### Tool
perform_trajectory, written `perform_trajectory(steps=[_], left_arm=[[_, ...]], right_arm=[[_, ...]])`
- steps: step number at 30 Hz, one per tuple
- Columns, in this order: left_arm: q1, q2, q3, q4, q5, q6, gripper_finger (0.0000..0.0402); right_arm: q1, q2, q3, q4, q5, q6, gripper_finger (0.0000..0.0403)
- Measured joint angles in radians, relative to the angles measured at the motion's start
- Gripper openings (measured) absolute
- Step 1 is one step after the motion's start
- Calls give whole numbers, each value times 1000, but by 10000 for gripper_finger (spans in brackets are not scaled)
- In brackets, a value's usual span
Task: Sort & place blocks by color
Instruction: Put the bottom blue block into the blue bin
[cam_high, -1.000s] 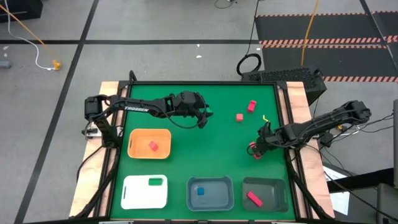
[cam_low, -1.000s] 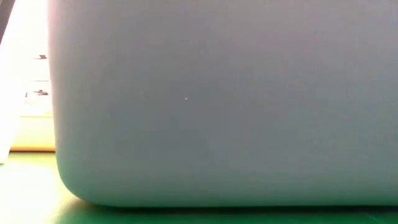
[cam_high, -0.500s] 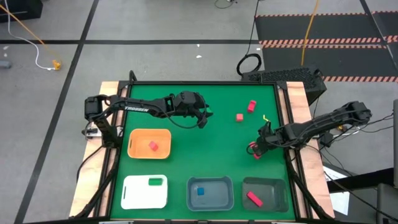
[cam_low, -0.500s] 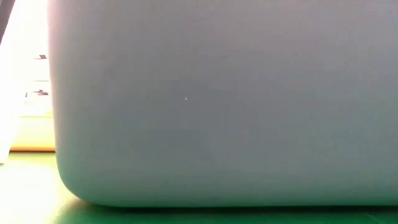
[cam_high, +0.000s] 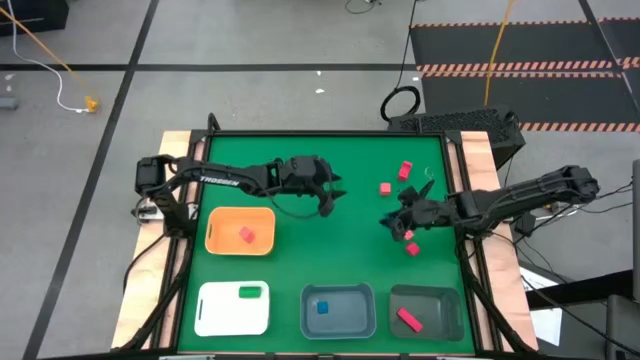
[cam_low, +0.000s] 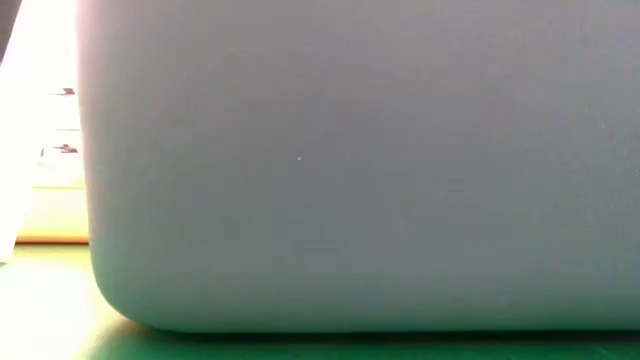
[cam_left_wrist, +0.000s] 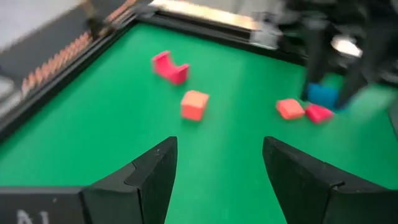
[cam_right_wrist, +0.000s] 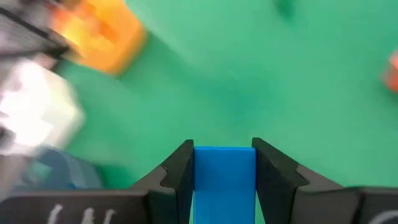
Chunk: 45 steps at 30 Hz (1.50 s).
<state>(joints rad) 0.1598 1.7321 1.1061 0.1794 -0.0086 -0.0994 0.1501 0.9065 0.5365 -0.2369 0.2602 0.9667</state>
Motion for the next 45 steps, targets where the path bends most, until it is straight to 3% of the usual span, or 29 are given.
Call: perform_trajectory(steps=[5,8,11,17,23,30,35,41,45], left_arm=[[-81,0,0,25,0,252,239],[-126,0,0,36,-10,330,239],[-158,0,0,20,-107,342,239],[-175,0,0,-75,-265,289,239],[-150,-7,0,-229,-493,109,239],[-92,-29,1,-407,-521,-21,239],[-64,-28,1,-449,-523,-56,239],[-45,-28,1,-463,-508,-145,239],[-30,-28,1,-497,-483,-190,239]], right_arm=[[-43,-1,1,227,-4,-119,114],[-61,10,1,311,-75,-147,114],[-59,57,1,392,-144,-149,113],[-16,235,1,643,-214,-149,114],[20,402,1,877,-287,-131,114],[110,543,14,1044,-281,-36,113],[190,644,135,1036,-265,-49,113],[259,724,279,818,-274,-127,117],[286,766,314,788,-282,-133,117]])
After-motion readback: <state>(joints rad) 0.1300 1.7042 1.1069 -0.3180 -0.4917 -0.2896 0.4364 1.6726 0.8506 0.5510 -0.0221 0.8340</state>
